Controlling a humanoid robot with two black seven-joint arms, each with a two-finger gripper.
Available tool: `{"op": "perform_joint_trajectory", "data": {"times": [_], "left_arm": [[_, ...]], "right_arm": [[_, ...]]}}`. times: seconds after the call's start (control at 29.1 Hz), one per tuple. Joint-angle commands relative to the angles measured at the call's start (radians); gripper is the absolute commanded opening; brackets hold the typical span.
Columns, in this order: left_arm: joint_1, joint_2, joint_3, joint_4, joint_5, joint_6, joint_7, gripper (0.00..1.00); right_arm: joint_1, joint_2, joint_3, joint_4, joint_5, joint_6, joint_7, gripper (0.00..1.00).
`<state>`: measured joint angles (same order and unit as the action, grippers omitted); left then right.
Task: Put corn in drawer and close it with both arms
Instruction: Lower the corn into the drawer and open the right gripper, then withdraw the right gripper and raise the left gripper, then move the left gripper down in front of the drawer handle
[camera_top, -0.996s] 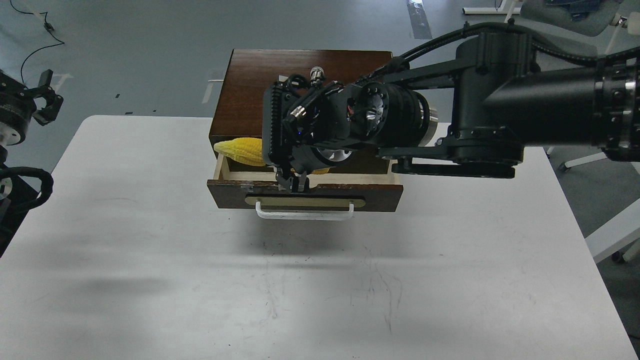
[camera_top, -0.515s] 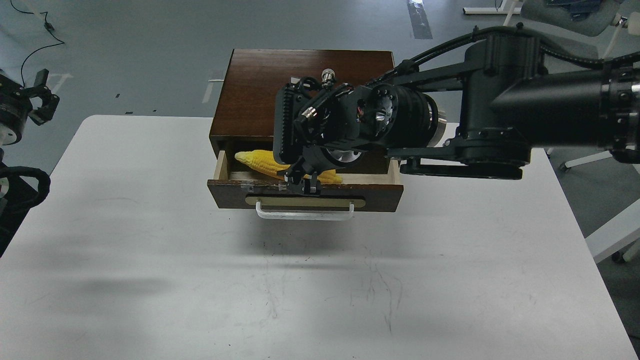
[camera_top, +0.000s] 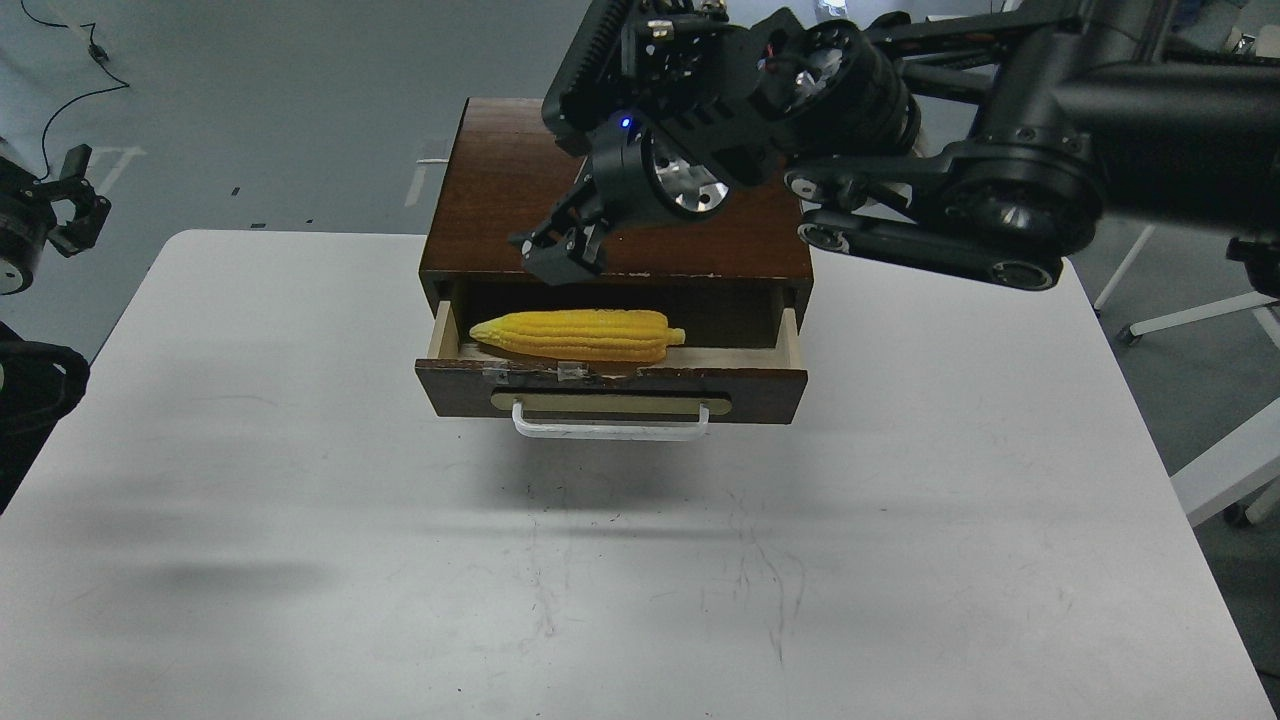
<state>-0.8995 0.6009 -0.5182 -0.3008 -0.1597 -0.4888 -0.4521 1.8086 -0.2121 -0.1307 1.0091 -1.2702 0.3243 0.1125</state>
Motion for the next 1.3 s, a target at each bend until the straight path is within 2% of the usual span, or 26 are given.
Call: {"op": "perform_joint_trajectory", "data": {"times": [0.0, 0.1, 0.17, 0.27, 0.41, 0.48, 0.52, 0.62, 0.65, 0.69, 0.76, 0.82, 0.89, 0.96, 1.0, 1.13, 1.27], "left_arm": [[-0.119, -0.006, 0.032, 0.0, 0.06, 0.0, 0.001, 0.91], [-0.151, -0.015, 0.044, -0.007, 0.129, 0.0, 0.0, 0.91], [-0.151, -0.029, 0.044, -0.02, 0.172, 0.0, -0.002, 0.91], [-0.153, -0.049, 0.046, -0.107, 0.301, 0.0, -0.011, 0.89], [-0.16, -0.032, 0.046, -0.292, 0.387, 0.0, -0.017, 0.86], [-0.16, -0.003, 0.046, -0.381, 0.457, 0.0, -0.017, 0.84], [-0.16, -0.003, 0.046, -0.382, 0.457, 0.0, -0.017, 0.84], [-0.157, 0.028, 0.044, -0.555, 0.618, 0.0, -0.017, 0.78], [-0.154, 0.045, 0.044, -0.63, 0.673, 0.0, -0.019, 0.75], [-0.151, 0.063, 0.044, -0.703, 0.731, 0.0, -0.02, 0.67], [-0.15, 0.077, 0.044, -0.767, 0.791, 0.0, -0.022, 0.6], [-0.147, 0.099, 0.041, -0.852, 0.871, 0.0, -0.028, 0.47], [-0.142, 0.122, 0.046, -0.922, 0.945, 0.0, -0.037, 0.32], [-0.124, 0.161, 0.052, -1.015, 1.05, 0.0, -0.037, 0.07], [-0.116, 0.171, 0.055, -1.041, 1.084, 0.0, -0.037, 0.01], [-0.056, 0.223, 0.069, -1.205, 1.326, 0.0, -0.037, 0.0], [-0.026, 0.24, 0.069, -1.282, 1.437, 0.0, -0.037, 0.0]], "right_arm": [[-0.011, -0.062, 0.028, -0.139, 0.286, -0.001, 0.001, 1.0], [-0.04, -0.133, 0.031, -0.207, 0.538, -0.002, 0.001, 1.0], [-0.064, -0.156, 0.033, -0.225, 0.624, -0.002, 0.001, 1.0], [-0.121, -0.21, 0.056, -0.253, 0.776, -0.002, 0.001, 1.0], [-0.299, -0.285, 0.202, -0.254, 0.966, -0.001, 0.001, 1.0], [-0.377, -0.303, 0.3, -0.256, 1.002, -0.001, 0.001, 1.0], [-0.377, -0.303, 0.301, -0.256, 1.002, -0.001, 0.001, 1.0], [-0.507, -0.328, 0.486, -0.256, 1.054, 0.009, 0.0, 1.0], [-0.559, -0.332, 0.553, -0.26, 1.099, 0.016, 0.0, 1.0], [-0.608, -0.334, 0.615, -0.268, 1.158, 0.018, 0.0, 1.0], [-0.65, -0.334, 0.663, -0.271, 1.212, 0.018, 0.0, 1.0], [-0.701, -0.348, 0.723, -0.271, 1.284, 0.018, 0.0, 1.0], [-0.742, -0.366, 0.767, -0.27, 1.339, 0.019, 0.001, 1.0], [-0.797, -0.368, 0.818, -0.273, 1.39, 0.021, 0.001, 1.0], [-0.813, -0.368, 0.829, -0.274, 1.402, 0.025, 0.001, 1.0], [-0.905, -0.366, 0.882, -0.294, 1.479, 0.077, 0.001, 1.0], [-0.974, -0.357, 0.899, -0.328, 1.551, 0.117, 0.003, 1.0]]}}
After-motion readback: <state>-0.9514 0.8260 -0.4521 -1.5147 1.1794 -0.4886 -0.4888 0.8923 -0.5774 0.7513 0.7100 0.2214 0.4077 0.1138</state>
